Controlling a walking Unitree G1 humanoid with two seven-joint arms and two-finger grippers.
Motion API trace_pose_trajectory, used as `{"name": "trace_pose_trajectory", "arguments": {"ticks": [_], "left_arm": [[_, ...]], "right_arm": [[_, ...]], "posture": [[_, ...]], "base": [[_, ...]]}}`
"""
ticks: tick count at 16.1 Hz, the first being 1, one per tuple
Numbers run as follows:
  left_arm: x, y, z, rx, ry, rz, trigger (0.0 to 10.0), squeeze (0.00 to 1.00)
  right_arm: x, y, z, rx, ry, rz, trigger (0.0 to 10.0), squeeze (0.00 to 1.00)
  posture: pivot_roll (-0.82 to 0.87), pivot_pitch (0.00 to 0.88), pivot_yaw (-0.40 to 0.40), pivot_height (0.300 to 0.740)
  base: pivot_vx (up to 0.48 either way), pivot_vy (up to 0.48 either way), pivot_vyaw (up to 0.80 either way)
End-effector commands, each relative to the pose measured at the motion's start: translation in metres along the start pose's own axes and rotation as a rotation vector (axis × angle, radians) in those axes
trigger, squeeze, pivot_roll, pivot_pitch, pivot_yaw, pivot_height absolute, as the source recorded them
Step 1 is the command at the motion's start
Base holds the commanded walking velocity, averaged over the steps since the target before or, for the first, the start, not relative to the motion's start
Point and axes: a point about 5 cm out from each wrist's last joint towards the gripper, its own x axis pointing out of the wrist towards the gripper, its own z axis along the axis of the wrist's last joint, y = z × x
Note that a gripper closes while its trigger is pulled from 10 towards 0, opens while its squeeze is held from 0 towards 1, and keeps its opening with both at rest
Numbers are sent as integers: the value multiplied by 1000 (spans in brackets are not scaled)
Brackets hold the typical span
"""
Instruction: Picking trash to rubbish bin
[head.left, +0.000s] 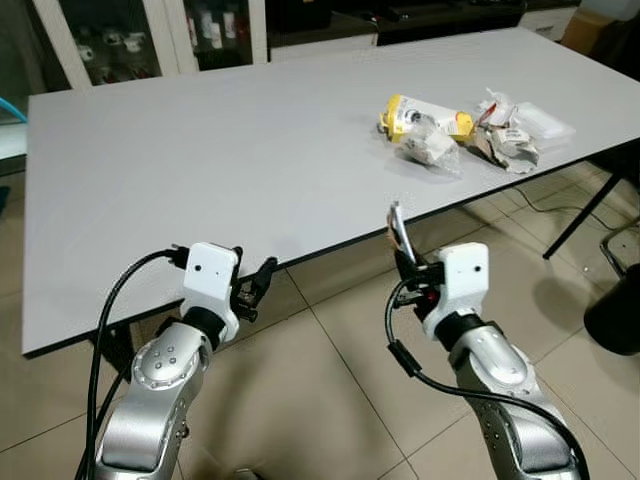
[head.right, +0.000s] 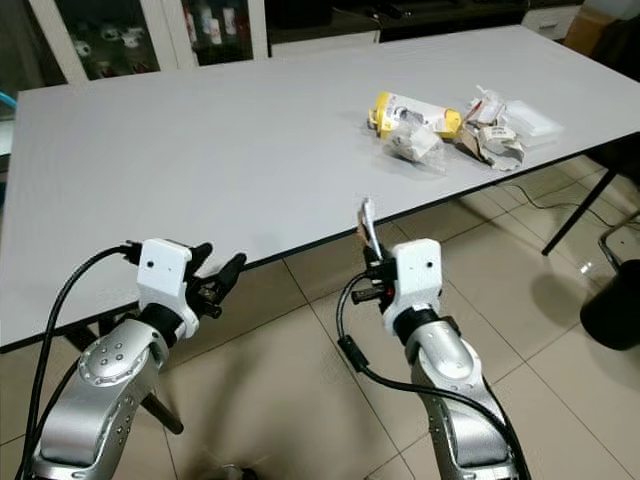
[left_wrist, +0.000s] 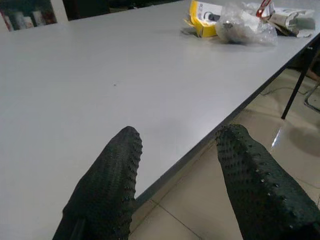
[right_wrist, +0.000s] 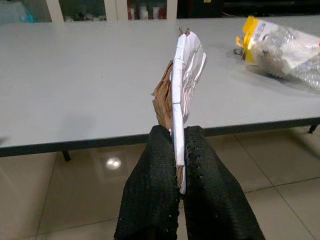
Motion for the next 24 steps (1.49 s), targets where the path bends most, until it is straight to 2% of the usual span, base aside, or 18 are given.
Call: {"name": "trace_pose_trajectory", "arguments": {"ticks": [1,4,24], "left_arm": [[-1,0,3,15,-5,-3,10000,0],[1,-2,4,25,-6,-16,10000,0],[7,-2,6,54,-7,-37,10000,0]], "right_arm": [[0,-3,-3,-3,27,-6,10000,0],[0,-4,-4,-5,32,-15,10000,0],[-2,-8,-9,-3,47,-51,10000,0]], "posture": [[-52,52,-38,740],[-57,52,-33,740],[-56,67,-13,740]], "base": [[0,0,0],[0,-209,0],[0,-480,0]]}}
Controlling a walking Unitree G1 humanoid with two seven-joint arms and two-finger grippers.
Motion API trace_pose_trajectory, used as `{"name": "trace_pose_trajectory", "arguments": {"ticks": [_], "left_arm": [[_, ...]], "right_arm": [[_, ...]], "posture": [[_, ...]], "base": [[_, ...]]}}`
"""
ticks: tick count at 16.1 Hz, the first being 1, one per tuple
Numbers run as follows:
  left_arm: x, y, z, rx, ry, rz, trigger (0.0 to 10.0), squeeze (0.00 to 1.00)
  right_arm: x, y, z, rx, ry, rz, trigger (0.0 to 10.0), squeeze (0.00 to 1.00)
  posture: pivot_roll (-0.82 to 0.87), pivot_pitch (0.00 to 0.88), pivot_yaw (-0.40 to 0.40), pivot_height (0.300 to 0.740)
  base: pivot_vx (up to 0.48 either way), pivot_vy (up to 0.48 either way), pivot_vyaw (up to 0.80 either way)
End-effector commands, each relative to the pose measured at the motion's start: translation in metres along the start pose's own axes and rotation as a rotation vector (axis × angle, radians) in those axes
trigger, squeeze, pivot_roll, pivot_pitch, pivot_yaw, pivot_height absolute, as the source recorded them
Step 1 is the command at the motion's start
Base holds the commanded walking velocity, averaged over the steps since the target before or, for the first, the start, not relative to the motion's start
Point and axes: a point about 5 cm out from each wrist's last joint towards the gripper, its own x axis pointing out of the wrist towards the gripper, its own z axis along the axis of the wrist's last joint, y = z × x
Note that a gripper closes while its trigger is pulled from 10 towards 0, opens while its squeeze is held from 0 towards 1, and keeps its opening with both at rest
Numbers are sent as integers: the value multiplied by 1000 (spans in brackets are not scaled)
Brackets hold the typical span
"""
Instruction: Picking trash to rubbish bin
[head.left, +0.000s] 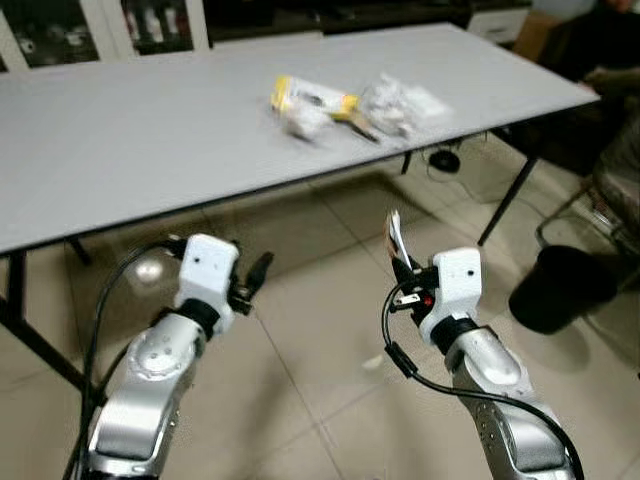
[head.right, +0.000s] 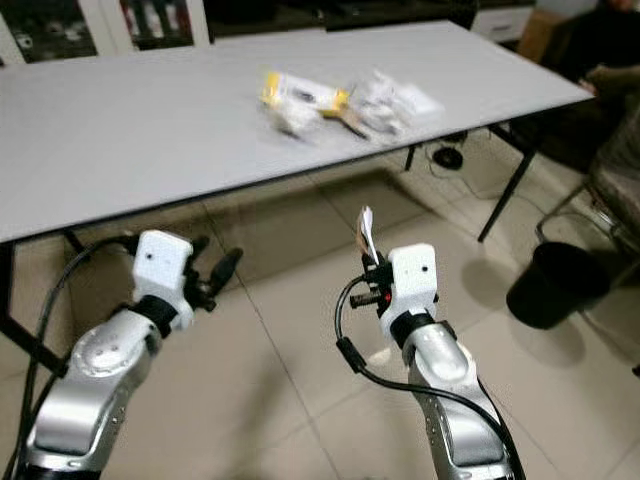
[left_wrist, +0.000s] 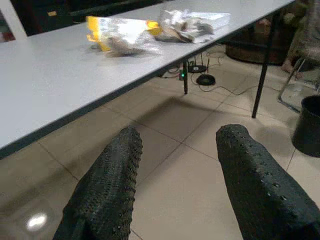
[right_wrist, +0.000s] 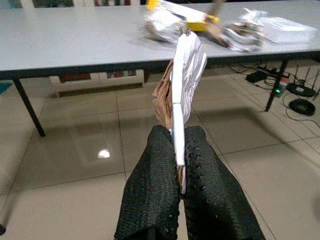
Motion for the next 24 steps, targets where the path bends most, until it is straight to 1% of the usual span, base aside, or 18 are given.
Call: {"name": "trace_pose_trajectory", "arguments": {"ticks": [1,5,6,7,8,9,10,12,13,14,15,16,17,19,21,24], "left_arm": [[3,-8,3,3,-10,-33,10000,0],[2,-10,1,-2,-8,-37,10000,0],[2,-11,0,-39,10,-44,10000,0],[3,-11,-3,-125,51,-41,10000,0],[4,-11,-2,-115,47,-53,10000,0],[4,-11,-2,-84,41,-54,10000,0],[4,-11,-1,-73,27,-44,10000,0],[4,-11,1,-118,10,-31,10000,0],[5,-10,-1,-107,35,-21,10000,0],[6,-10,0,-99,24,-25,10000,0],[7,-10,3,-52,-20,-20,10000,0],[7,-10,2,-54,-12,-26,10000,0],[7,-11,0,-71,3,-31,10000,0],[5,-9,-5,-72,22,-20,10000,0],[2,-8,-13,-44,27,-15,10000,0],[-4,-7,-23,-47,55,4,10000,0]], "right_arm": [[-3,-8,0,-9,2,-33,10000,0],[-3,-9,1,-10,2,-33,10000,0],[-3,-9,1,-11,3,-32,10000,0],[-3,-9,1,-11,3,-30,10000,0],[-3,-8,1,-10,2,-30,10000,0],[-3,-8,1,-9,3,-30,10000,0],[-2,-8,1,-7,3,-29,10000,0],[-2,-8,1,-6,3,-30,10000,0],[-2,-9,1,-3,6,-35,10000,0],[-2,-11,-1,14,10,-53,10000,0],[-2,-13,-3,24,19,-72,10000,0],[-3,-17,-7,59,19,-108,10000,0],[-5,-22,-12,73,25,-146,10000,0],[-9,-26,-17,60,40,-180,10000,0],[-11,-26,-20,48,47,-182,10000,0],[-11,-26,-26,28,61,-182,10000,0]], "posture": [[-60,70,-15,740],[-62,71,-18,740],[-62,71,-18,740],[-62,69,-18,740],[-61,69,-19,740],[-61,68,-19,740],[-61,67,-18,740],[-67,63,-17,740],[-65,64,-17,740],[-66,64,-15,740],[-67,60,-12,740],[-65,61,-10,740],[-62,61,-10,740],[-63,61,-10,740],[-60,64,-13,740],[-56,67,-20,740]], "base": [[0,-480,0],[0,-480,0],[0,0,0],[0,480,0],[0,480,0],[0,480,0],[0,0,0],[0,0,0],[0,0,0],[0,0,0],[0,0,-506],[0,0,-781],[0,0,-775],[0,0,-763],[0,0,-763],[0,0,-763]]}}
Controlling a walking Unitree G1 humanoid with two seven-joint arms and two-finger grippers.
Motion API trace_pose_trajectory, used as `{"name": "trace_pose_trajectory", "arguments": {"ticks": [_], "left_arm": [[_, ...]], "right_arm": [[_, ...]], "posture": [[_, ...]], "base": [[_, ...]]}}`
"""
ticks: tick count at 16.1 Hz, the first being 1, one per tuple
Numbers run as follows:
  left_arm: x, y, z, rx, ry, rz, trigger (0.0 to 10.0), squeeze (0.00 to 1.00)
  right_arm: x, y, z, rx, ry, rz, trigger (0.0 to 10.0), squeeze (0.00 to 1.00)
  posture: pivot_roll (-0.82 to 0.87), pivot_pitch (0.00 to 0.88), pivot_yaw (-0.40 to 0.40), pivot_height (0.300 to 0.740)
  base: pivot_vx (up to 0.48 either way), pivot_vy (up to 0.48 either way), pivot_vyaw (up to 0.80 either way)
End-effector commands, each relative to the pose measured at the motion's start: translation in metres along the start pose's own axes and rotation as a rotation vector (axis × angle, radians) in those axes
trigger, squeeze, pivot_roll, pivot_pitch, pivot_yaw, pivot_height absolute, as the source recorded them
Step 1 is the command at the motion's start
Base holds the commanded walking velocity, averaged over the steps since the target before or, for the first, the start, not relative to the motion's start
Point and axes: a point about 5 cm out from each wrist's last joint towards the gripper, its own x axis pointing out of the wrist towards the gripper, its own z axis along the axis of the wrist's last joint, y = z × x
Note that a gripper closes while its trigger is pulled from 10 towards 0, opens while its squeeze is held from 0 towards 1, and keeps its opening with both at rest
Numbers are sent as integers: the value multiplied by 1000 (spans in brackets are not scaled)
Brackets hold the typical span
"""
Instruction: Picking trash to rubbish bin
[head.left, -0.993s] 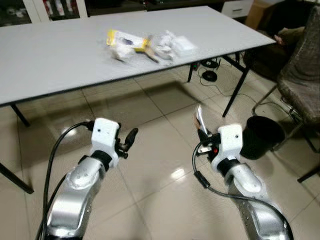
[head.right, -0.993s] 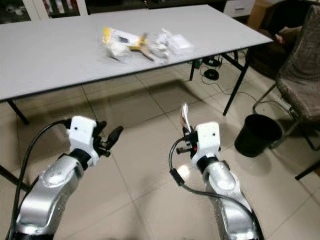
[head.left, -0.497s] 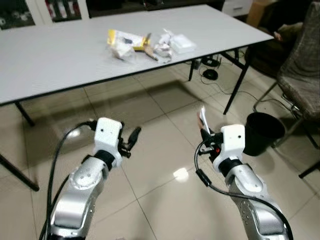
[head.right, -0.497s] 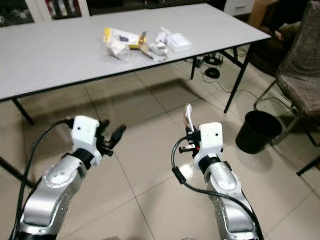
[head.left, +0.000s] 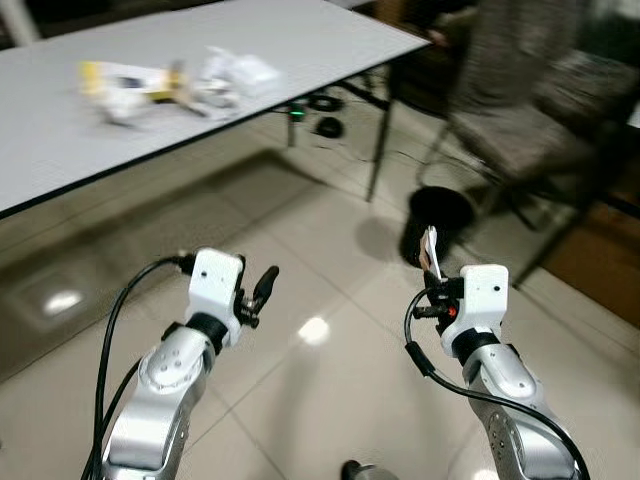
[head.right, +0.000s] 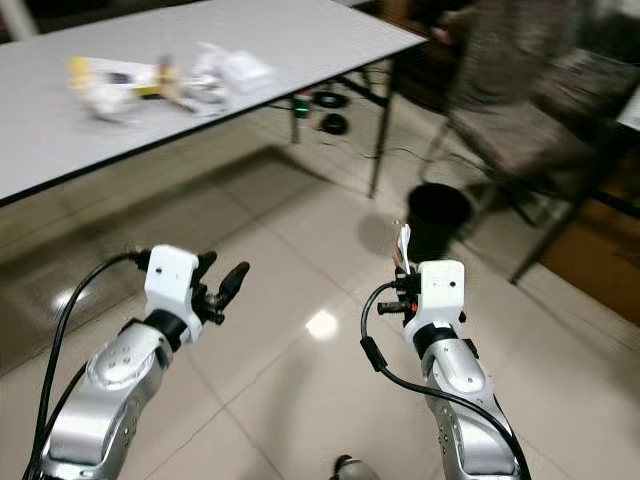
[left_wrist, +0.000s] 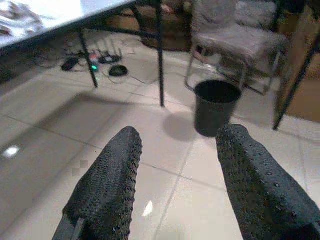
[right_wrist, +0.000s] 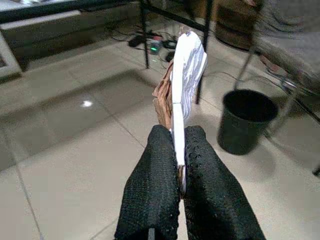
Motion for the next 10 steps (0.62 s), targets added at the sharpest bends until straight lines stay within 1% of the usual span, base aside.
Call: {"name": "trace_pose_trajectory", "arguments": {"ticks": [1,2,4,5,7,10], "left_arm": [[-2,0,-4,11,15,2,10000,0],[-2,0,-6,-5,15,6,10000,0],[-2,1,-7,-6,14,5,10000,0],[-2,-1,-6,8,9,-21,10000,0],[-2,-1,-5,22,8,-36,10000,0],[1,-2,0,35,-4,-51,10000,0]], "right_arm": [[-1,-1,-3,-11,4,-7,10000,0],[-1,0,-5,-10,7,-7,10000,0],[-2,0,-5,-7,7,-8,10000,0],[-2,1,-6,-4,8,-8,10000,0],[-2,1,-6,-6,4,-8,10000,0],[0,2,-5,-4,-5,-11,10000,0]], "posture": [[-54,68,-21,740],[-54,71,-22,740],[-57,73,-19,740],[-57,73,-14,740],[-57,70,-8,740],[-57,67,-4,740]], "base": [[0,0,-763],[0,0,-763],[0,0,-763],[0,0,-763],[0,0,-766],[295,0,-763]]}}
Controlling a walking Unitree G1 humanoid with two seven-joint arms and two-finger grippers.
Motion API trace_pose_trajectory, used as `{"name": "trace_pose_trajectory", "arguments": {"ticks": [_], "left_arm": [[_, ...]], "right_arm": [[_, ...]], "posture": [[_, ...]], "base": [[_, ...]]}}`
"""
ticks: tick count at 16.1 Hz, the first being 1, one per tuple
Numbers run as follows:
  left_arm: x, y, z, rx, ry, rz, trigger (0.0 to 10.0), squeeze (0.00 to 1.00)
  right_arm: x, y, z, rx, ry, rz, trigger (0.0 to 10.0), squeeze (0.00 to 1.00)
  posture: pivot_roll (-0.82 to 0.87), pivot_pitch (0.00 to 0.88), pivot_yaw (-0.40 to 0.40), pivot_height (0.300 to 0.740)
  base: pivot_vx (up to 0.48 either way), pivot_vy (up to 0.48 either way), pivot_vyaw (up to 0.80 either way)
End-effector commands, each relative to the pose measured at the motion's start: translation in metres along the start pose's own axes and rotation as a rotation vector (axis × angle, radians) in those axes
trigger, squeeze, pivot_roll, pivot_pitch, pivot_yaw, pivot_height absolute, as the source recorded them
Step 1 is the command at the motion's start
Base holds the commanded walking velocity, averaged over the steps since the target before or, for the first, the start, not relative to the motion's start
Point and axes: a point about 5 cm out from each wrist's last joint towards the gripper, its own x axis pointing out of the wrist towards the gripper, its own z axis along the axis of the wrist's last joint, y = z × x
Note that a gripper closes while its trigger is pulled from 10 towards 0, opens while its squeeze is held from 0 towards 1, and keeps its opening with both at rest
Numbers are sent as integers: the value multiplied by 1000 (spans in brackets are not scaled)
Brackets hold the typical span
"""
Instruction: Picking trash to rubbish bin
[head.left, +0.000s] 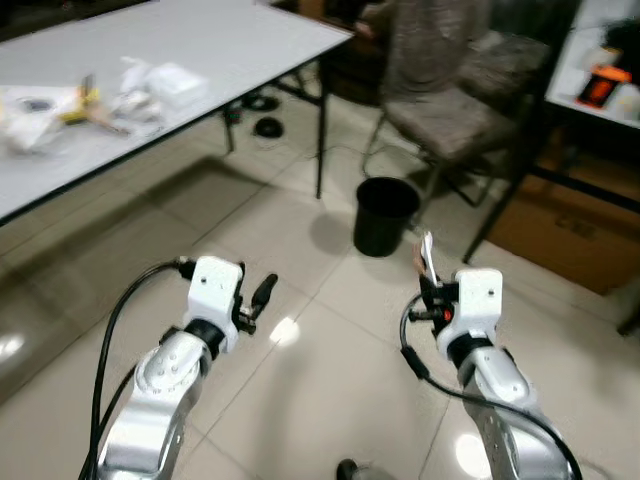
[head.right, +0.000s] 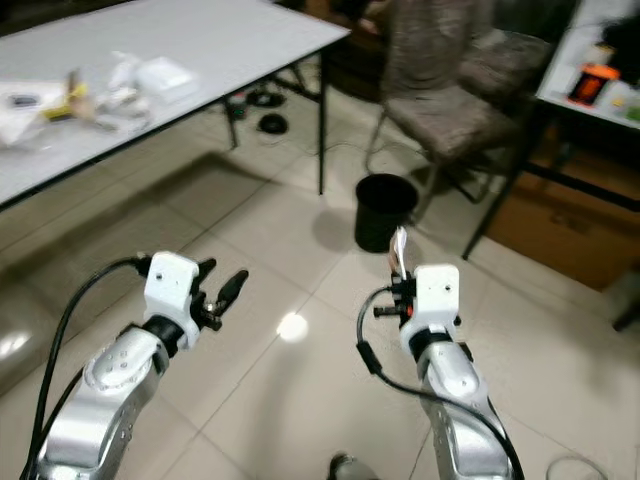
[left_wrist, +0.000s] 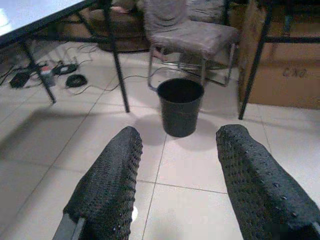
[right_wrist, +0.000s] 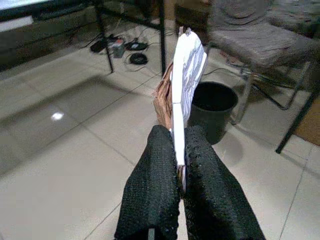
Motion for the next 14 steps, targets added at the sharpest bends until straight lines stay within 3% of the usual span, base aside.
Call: {"name": "trace_pose_trajectory", "arguments": {"ticks": [1,11,14], "left_arm": [[4,-4,5,13,-18,-29,10000,0],[8,-2,10,3,-40,-34,10000,0],[9,-2,9,14,-39,-35,10000,0]], "right_arm": [[0,-3,-1,-14,1,-19,10000,0],[1,-3,-2,-14,1,-17,10000,0],[2,-1,-3,-43,13,18,10000,0]], "posture": [[-57,67,-4,740],[-59,65,-3,740],[-62,58,-8,740]], "base": [[337,0,-763],[348,0,-762],[363,0,0]]}}
